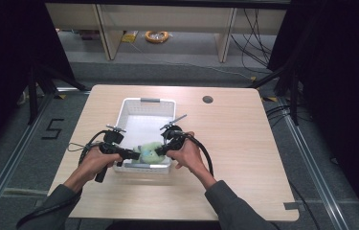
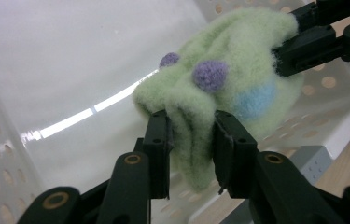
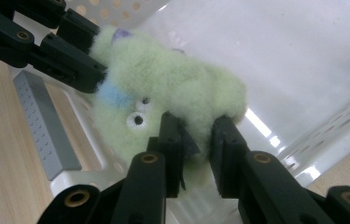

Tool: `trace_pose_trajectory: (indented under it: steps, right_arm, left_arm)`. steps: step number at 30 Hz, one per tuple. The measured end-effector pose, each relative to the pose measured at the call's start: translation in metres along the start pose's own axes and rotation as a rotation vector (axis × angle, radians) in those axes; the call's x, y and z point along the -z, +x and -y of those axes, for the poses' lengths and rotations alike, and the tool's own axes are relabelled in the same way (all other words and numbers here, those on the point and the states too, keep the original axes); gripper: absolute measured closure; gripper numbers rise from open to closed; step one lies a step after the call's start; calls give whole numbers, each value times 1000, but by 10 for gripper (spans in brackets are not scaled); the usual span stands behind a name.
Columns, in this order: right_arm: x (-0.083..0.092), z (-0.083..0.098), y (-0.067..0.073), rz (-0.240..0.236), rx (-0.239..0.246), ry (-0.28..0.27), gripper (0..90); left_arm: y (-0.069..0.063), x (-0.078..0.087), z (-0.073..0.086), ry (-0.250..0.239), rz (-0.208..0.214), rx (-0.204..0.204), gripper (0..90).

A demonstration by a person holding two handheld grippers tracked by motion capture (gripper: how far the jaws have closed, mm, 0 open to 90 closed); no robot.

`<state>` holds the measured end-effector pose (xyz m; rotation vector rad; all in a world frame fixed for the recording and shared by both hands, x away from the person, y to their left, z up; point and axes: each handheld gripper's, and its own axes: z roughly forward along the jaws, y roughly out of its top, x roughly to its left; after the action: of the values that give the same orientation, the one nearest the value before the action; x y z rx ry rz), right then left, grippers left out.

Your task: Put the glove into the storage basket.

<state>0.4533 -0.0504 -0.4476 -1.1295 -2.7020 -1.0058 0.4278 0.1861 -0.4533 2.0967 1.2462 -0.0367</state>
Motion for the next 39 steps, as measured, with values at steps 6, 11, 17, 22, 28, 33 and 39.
trace_pose_trajectory:
  steps: [6,11,17,22,28,33,39]
  right_arm:
    - [-2,-4,5,40,20,16,669]
    - [2,-7,8,68,17,17,557]
    - [17,-10,10,69,21,-28,502]
    - [28,-11,10,65,45,-62,496]
    - [41,-7,11,56,54,-80,490]
    - [51,0,10,62,36,-78,467]
    - [63,11,5,55,33,-93,454]
  left_arm:
    - [2,7,-4,-40,-12,24,589]
    - [-2,13,-7,-79,-32,21,547]
    - [-6,14,-7,-97,-23,19,524]
    - [-10,17,-7,-103,-28,6,516]
    - [-15,23,-8,-130,-28,10,481]
    - [-22,27,-5,-155,-14,12,446]
    - [-32,32,1,-174,8,2,403]
